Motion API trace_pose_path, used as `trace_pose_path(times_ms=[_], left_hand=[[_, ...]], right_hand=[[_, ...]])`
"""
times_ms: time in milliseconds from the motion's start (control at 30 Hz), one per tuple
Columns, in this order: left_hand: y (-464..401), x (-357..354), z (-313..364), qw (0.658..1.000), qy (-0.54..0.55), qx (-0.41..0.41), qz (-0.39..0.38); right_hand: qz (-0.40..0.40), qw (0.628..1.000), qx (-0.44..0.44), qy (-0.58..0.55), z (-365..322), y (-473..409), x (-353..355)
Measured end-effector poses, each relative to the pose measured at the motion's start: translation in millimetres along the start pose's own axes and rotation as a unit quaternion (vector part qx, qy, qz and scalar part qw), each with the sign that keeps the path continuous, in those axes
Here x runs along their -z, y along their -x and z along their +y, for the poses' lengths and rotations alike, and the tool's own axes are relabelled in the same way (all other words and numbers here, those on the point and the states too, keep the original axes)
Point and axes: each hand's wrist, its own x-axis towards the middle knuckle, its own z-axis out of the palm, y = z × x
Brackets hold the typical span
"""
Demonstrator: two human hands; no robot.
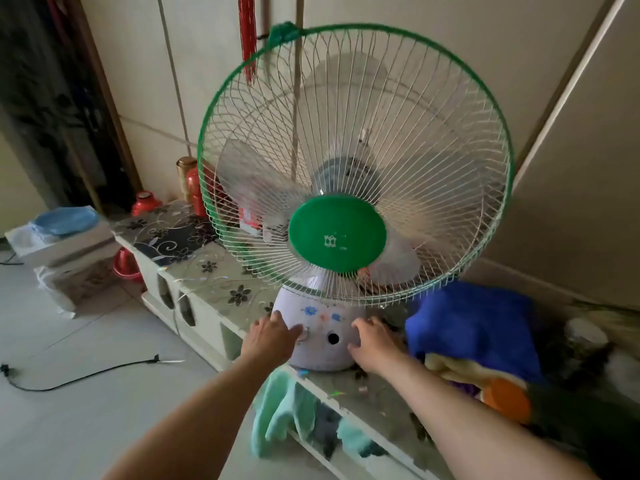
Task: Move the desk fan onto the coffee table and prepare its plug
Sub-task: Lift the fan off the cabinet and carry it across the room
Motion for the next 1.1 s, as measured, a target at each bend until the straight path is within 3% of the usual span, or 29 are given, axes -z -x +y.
trace_pose_path(times_ms=[233, 400, 700, 867, 1000, 1100], left_hand=[[-61, -37, 6, 0.996, 0.054, 0.054, 0.038], [-74, -42, 8, 0.989, 0.108, 0.092, 0.043], [-81, -25, 7, 0.96, 0.244, 0.135, 0.02], [-77, -18, 5, 0.926, 0.342, 0.15, -0.048], [-70, -11, 1, 0.863, 0.464, 0.158, -0.124], [-68, -3, -2, 0.855, 0.463, 0.163, -0.166]], right_hand=[[0.078, 0.99, -0.098, -0.061, 12, -47, -39], [0.069, 0.967, -0.159, -0.186, 16, -62, -44], [0.02, 0.841, -0.2, -0.502, 11, -69, -31], [-0.037, 0.819, -0.2, -0.537, 14, -75, -24], [-0.054, 0.809, -0.209, -0.546, 15, -76, -19], [-0.054, 0.796, -0.218, -0.563, 13, -74, -17]])
